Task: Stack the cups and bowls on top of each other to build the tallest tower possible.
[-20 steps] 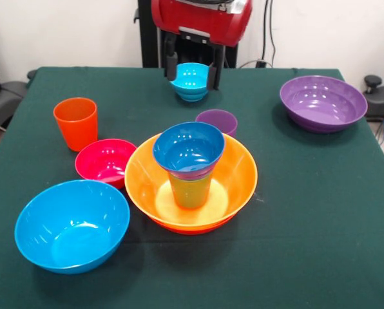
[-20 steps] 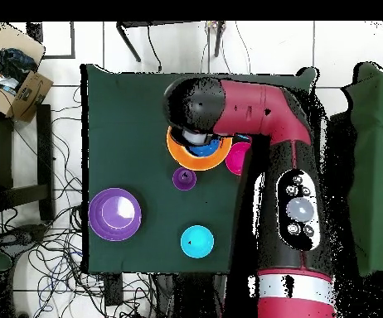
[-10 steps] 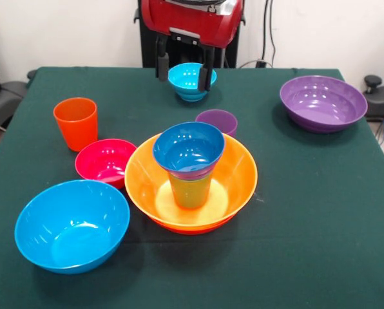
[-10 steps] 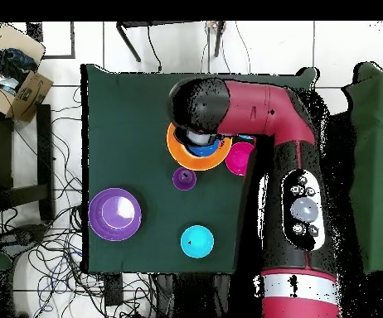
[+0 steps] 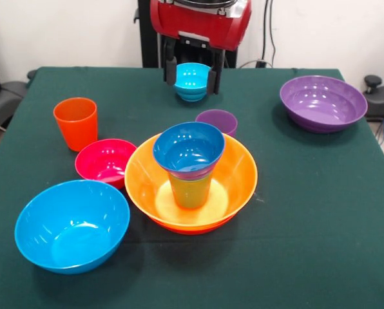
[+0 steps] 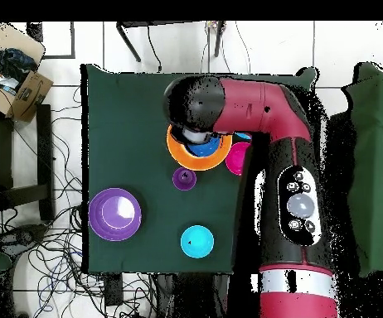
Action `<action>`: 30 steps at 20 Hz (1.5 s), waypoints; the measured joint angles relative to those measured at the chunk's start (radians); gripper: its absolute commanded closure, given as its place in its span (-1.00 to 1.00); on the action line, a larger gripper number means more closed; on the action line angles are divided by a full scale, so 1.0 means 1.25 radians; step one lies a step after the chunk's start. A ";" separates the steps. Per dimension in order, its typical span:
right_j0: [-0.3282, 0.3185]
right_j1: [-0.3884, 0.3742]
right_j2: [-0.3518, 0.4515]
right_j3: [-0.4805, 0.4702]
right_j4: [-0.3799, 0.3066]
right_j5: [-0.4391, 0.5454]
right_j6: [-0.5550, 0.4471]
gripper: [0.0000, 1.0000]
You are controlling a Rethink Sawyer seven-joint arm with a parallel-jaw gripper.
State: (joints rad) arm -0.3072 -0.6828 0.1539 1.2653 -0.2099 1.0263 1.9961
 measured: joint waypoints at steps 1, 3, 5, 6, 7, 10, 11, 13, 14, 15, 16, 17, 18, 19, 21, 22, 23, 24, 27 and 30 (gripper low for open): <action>0.000 0.001 0.002 0.000 -0.001 0.000 0.000 -1.00; 0.001 0.001 0.003 0.000 -0.001 0.000 0.000 -1.00; 0.002 0.002 0.003 0.000 -0.002 0.000 0.000 -1.00; 0.003 0.003 0.003 0.000 -0.003 0.000 0.000 -1.00; 0.005 0.003 0.003 0.000 -0.003 0.000 0.000 -1.00; 0.016 0.006 0.002 0.000 -0.005 0.000 0.000 -1.00; 0.023 0.008 0.001 0.000 -0.006 -0.001 0.000 -1.00; 0.037 0.012 0.001 0.000 -0.006 -0.002 0.000 -1.00; 0.045 0.015 0.001 0.000 -0.006 -0.002 0.000 -1.00; 0.049 0.016 0.001 0.000 -0.006 -0.002 0.000 -1.00; 0.057 0.019 0.001 0.000 -0.006 -0.002 0.000 -1.00; 0.064 0.021 0.001 0.000 -0.006 -0.002 0.000 -1.00; 0.071 0.022 0.001 0.000 -0.006 -0.002 0.000 -1.00; 0.077 0.023 0.001 0.000 -0.006 -0.002 0.000 -1.00; 0.083 0.022 0.002 0.000 -0.004 -0.002 0.000 -1.00; 0.085 0.022 0.002 0.000 -0.002 -0.002 0.000 -1.00; 0.087 0.023 0.002 -0.002 0.000 -0.002 0.000 -1.00; 0.087 0.024 0.002 -0.005 0.000 -0.002 0.000 -1.00; 0.087 0.035 0.002 -0.028 0.001 0.001 0.000 -1.00; 0.088 0.053 0.002 -0.062 0.003 0.009 0.000 -1.00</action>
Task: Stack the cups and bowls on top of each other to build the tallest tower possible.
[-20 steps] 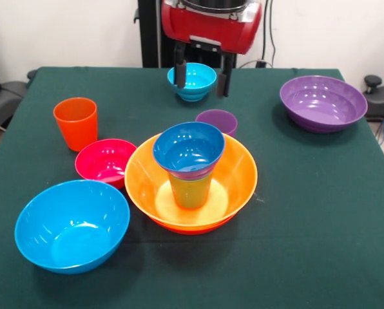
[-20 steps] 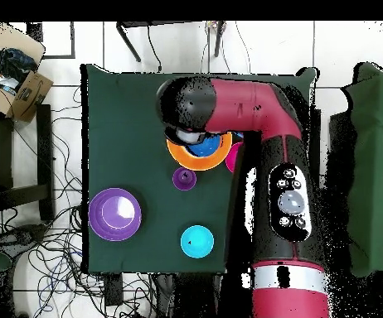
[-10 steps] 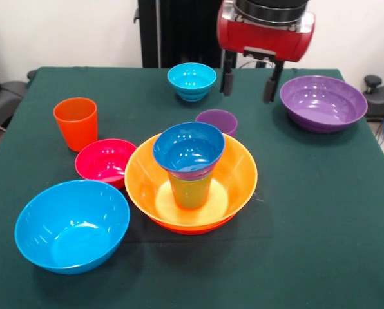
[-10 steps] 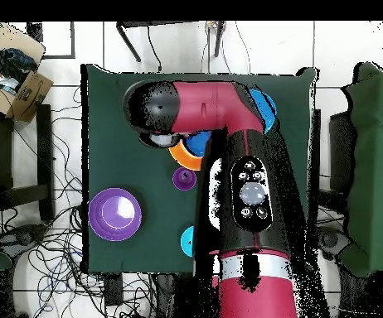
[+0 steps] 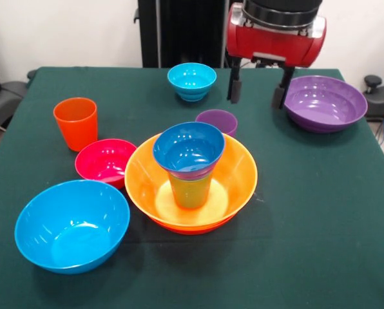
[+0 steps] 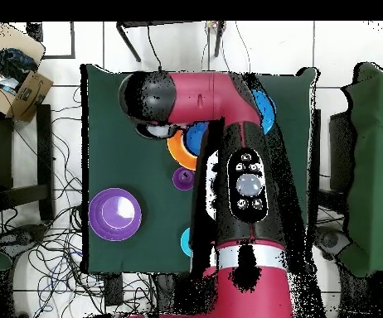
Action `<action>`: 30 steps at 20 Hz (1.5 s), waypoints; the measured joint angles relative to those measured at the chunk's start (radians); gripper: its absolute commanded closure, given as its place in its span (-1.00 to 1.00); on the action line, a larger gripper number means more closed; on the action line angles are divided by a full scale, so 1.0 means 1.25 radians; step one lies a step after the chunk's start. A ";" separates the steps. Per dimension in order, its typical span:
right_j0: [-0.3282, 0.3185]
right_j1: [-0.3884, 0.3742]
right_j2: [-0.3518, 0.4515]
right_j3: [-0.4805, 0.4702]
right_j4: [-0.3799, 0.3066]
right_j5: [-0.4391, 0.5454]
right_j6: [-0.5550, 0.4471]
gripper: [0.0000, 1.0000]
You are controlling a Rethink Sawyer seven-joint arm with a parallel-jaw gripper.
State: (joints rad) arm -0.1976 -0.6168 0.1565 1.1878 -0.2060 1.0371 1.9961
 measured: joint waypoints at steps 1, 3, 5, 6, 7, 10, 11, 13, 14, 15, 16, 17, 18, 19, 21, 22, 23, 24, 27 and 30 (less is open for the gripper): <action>0.001 0.010 0.000 -0.017 0.000 0.006 0.000 -1.00; 0.004 0.040 0.000 -0.069 0.003 0.026 0.000 -1.00; 0.008 0.062 0.000 -0.103 0.005 0.039 0.000 -1.00; 0.010 0.071 -0.001 -0.115 0.006 0.043 0.000 -1.00; 0.013 0.084 0.000 -0.133 0.007 0.049 0.000 -1.00; 0.022 0.116 0.000 -0.174 0.008 0.062 0.000 -1.00; 0.025 0.126 -0.001 -0.187 0.009 0.067 0.000 -1.00; 0.030 0.144 0.000 -0.212 0.010 0.076 0.000 -1.00; 0.032 0.154 0.000 -0.224 0.011 0.081 0.000 -1.00; 0.034 0.163 0.000 -0.237 0.011 0.087 0.000 -1.00; 0.036 0.176 0.000 -0.255 0.011 0.095 0.000 -1.00; 0.038 0.188 0.000 -0.273 0.011 0.103 0.000 -1.00; 0.039 0.194 0.000 -0.282 0.011 0.107 0.000 -1.00; 0.040 0.205 0.000 -0.299 0.011 0.114 0.000 -1.00; 0.041 0.217 0.000 -0.318 0.011 0.120 0.000 -1.00; 0.042 0.231 0.001 -0.340 0.011 0.128 0.000 -1.00; 0.042 0.248 0.001 -0.369 0.010 0.138 0.000 -1.00; 0.042 0.260 0.001 -0.389 0.010 0.147 0.000 -1.00; 0.044 0.317 0.007 -0.490 0.008 0.200 0.000 -1.00; 0.048 0.362 0.018 -0.579 -0.003 0.254 0.000 -1.00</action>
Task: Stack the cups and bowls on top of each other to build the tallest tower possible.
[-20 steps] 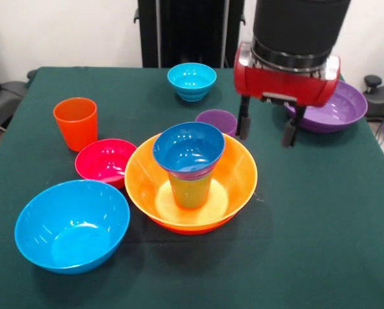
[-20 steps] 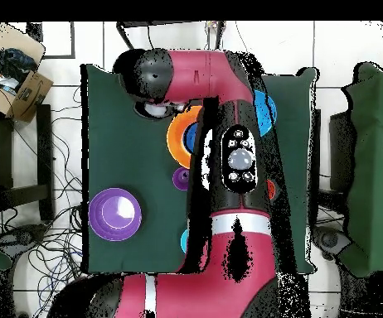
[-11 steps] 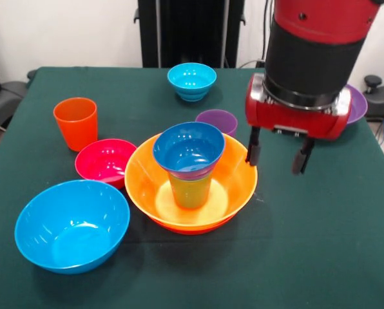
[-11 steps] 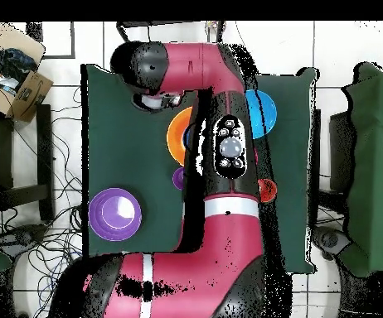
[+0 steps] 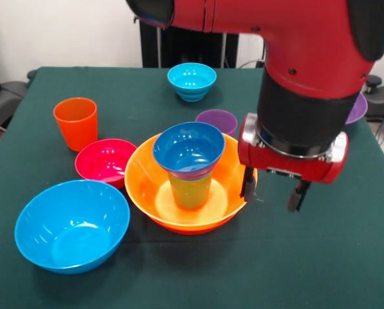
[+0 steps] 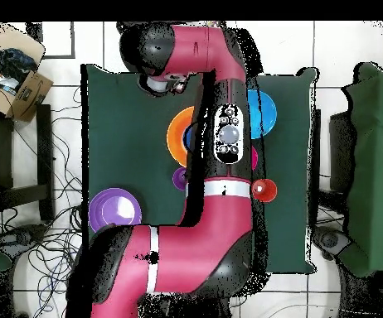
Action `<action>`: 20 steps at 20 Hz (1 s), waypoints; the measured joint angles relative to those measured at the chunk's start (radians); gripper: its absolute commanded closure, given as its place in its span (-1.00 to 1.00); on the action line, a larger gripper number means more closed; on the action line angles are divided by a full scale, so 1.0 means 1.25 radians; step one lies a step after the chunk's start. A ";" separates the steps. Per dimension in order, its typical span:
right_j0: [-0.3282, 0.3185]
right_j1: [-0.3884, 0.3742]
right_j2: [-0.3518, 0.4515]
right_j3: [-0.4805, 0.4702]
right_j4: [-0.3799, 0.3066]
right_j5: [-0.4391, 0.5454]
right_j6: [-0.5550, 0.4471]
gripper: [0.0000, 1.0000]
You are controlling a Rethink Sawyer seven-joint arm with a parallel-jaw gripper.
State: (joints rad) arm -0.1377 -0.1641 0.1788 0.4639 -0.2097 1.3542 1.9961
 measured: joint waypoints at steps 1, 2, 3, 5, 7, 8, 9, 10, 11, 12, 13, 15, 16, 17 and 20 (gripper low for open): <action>0.001 0.008 0.003 -0.016 -0.003 0.009 0.000 -1.00; 0.003 0.019 0.008 -0.041 -0.009 0.023 0.000 -1.00; 0.004 0.024 0.011 -0.050 -0.011 0.027 0.000 -1.00; 0.009 0.048 0.026 -0.102 -0.029 0.051 0.000 -1.00; 0.013 0.065 0.042 -0.139 -0.047 0.061 0.000 -1.00; 0.013 0.072 0.053 -0.154 -0.059 0.063 0.000 -1.00; 0.014 0.077 0.063 -0.166 -0.069 0.063 0.000 -1.00; 0.013 0.082 0.078 -0.179 -0.083 0.063 0.000 -1.00; 0.013 0.086 0.094 -0.191 -0.099 0.063 0.000 -1.00; 0.012 0.091 0.128 -0.210 -0.131 0.064 0.000 -1.00; 0.011 0.092 0.141 -0.215 -0.144 0.065 0.000 -1.00; 0.006 0.093 0.193 -0.231 -0.200 0.073 0.000 -1.00; 0.001 0.092 0.227 -0.239 -0.238 0.081 0.000 -1.00; -0.003 0.092 0.251 -0.243 -0.266 0.087 0.000 -1.00; -0.029 0.090 0.359 -0.257 -0.389 0.117 0.000 -1.00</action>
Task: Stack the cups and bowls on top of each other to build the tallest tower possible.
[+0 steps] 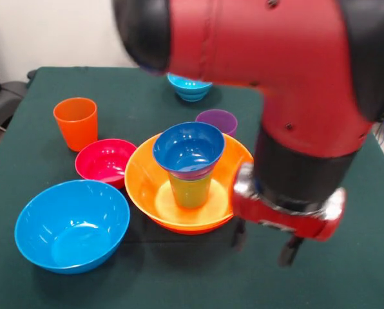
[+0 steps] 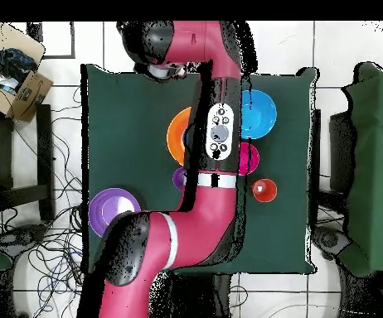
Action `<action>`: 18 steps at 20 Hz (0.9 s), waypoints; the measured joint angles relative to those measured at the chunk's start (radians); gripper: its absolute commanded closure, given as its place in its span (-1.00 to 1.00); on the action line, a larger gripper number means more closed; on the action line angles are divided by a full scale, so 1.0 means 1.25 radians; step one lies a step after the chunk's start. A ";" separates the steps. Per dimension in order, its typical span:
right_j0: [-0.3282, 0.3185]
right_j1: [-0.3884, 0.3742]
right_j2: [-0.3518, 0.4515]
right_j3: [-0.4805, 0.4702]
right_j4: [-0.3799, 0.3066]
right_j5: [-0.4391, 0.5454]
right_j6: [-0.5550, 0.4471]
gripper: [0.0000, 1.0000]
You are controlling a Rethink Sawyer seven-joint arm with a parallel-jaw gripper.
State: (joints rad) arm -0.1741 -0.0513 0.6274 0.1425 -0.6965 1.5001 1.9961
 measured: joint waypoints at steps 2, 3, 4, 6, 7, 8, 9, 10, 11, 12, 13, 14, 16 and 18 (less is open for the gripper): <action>-0.014 0.000 0.045 -0.002 -0.051 0.012 0.000 -1.00; -0.024 0.000 0.076 -0.003 -0.087 0.020 0.000 -1.00; -0.038 0.000 0.116 -0.003 -0.132 0.030 0.000 -1.00; -0.074 0.000 0.212 -0.004 -0.241 0.053 0.000 -1.00; -0.083 0.000 0.236 -0.004 -0.267 0.059 0.000 -1.00; -0.098 0.000 0.276 -0.004 -0.311 0.069 0.000 -1.00; -0.119 0.000 0.330 -0.004 -0.370 0.082 -0.002 -1.00; -0.130 0.000 0.360 -0.005 -0.401 0.089 -0.004 -1.00; -0.151 0.001 0.417 -0.005 -0.461 0.101 -0.010 -1.00; -0.164 0.001 0.452 -0.005 -0.497 0.108 -0.015 -1.00; -0.177 0.001 0.493 -0.005 -0.538 0.119 -0.025 -1.00; -0.190 0.002 0.534 -0.005 -0.579 0.130 -0.034 -1.00; -0.203 0.002 0.580 -0.006 -0.624 0.146 -0.049 -1.00; -0.222 0.003 0.656 -0.006 -0.696 0.176 -0.080 -1.00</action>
State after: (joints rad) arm -0.4513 -0.0478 1.4478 0.1346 -1.5662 1.7200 1.8957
